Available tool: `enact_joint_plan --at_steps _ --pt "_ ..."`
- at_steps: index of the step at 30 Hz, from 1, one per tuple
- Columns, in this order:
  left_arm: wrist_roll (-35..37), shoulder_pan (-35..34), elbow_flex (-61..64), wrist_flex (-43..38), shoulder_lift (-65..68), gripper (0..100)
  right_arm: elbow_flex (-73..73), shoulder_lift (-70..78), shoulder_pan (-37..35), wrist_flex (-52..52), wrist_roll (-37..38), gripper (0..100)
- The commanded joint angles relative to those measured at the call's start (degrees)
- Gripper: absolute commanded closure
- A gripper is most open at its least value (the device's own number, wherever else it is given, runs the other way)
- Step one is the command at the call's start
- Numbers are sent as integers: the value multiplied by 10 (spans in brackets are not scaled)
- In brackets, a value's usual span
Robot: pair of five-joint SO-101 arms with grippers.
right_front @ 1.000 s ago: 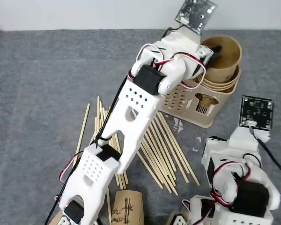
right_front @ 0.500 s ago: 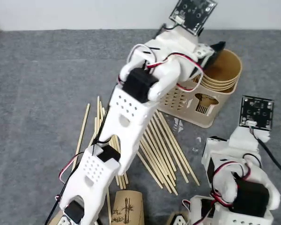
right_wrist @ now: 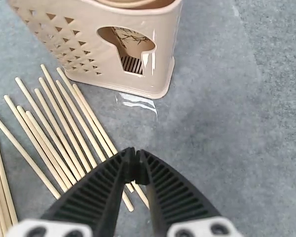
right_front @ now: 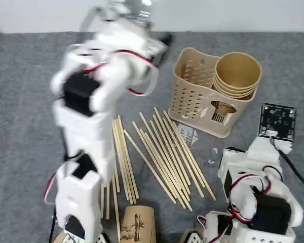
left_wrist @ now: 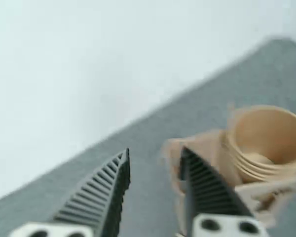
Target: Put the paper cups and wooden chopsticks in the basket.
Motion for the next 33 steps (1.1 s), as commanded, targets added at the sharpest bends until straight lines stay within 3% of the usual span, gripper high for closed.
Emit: enact_joint_plan --at_steps 1,8,16,22,28,33 --pt "-6 -45 78 15 -108 915 -4 -2 -53 8 6 991" --pt "-71 -133 400 12 -322 979 -8 4 -218 58 6 991" --pt "-104 -302 667 -25 -499 986 -4 4 -388 94 2 991" --pt "-127 -402 840 -73 -557 986 -3 4 -508 95 2 991" --pt "-135 -460 971 -132 -564 985 -3 10 -676 96 0 991" --pt "-135 -501 1036 -185 -562 985 -3 90 -815 102 -58 991"
